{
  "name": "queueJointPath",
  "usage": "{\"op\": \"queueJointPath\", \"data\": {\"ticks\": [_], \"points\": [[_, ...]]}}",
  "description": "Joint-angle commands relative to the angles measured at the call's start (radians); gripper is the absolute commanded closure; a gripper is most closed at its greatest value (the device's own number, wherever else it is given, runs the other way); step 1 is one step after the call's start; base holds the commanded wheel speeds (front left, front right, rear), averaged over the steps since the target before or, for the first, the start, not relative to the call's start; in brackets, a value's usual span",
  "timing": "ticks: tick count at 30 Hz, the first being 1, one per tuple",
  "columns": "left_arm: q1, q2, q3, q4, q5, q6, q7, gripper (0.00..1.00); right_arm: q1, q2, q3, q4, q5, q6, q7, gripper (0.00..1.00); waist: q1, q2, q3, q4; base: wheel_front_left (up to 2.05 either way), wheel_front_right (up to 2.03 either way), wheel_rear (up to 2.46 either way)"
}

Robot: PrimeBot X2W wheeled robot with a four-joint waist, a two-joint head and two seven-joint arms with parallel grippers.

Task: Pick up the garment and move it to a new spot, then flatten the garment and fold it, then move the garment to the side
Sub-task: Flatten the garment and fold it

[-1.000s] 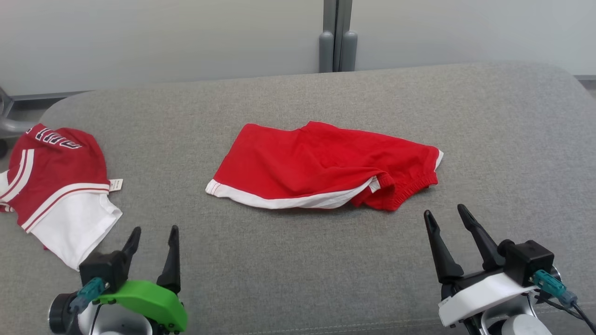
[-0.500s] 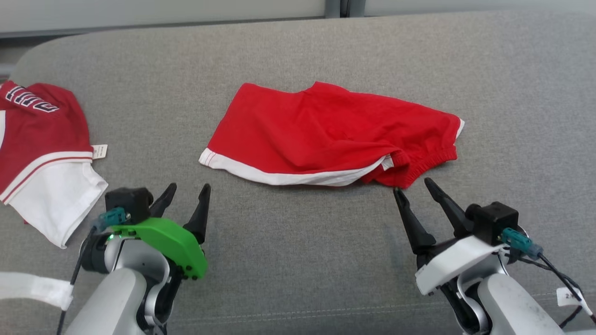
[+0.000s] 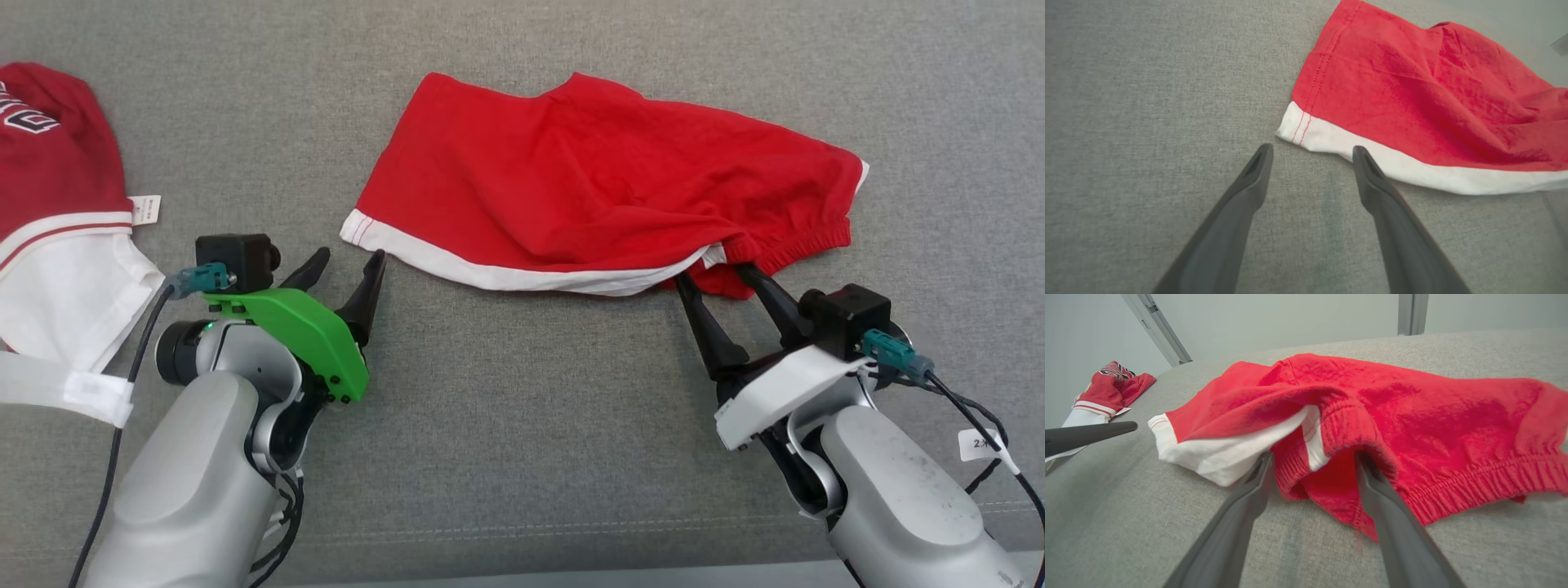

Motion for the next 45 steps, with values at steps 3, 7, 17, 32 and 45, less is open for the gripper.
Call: {"op": "queueJointPath", "data": {"ticks": [3, 7, 17, 32, 45], "points": [[-0.053, -0.004, 0.0, 0.045, 0.0, -0.02, -0.008, 0.0, -0.042, -0.006, 0.021, 0.012, 0.009, 0.0, -0.015, 0.0, 0.0, 0.0, 0.035, -0.003, 0.0, 0.0, 0.0], [-0.087, -0.018, -0.002, 0.096, -0.02, -0.039, -0.007, 0.0, -0.069, -0.008, 0.041, 0.021, 0.016, 0.0, -0.02, 0.0, 0.0, 0.0, 0.048, -0.009, 0.0, 0.0, 0.0], [-0.133, -0.042, -0.001, 0.198, -0.019, -0.057, -0.082, 1.0, -0.064, -0.024, 0.059, -0.026, 0.018, 0.0, -0.025, 1.0, 0.0, 0.0, 0.06, -0.026, 0.0, 0.0, 0.0], [-0.056, 0.035, 0.044, 0.069, -0.002, 0.028, -0.165, 1.0, 0.079, -0.182, 0.162, -0.294, 0.182, 0.0, 0.065, 1.0, 0.0, 0.0, -0.033, -0.063, 0.0, 0.0, 0.0], [0.049, 0.14, 0.088, -0.329, 0.026, 0.193, -0.105, 1.0, 0.061, -0.306, 0.072, -0.54, 0.39, 0.0, 0.143, 1.0, 0.0, 0.0, -0.148, -0.087, 0.0, 0.0, 0.0]]}}
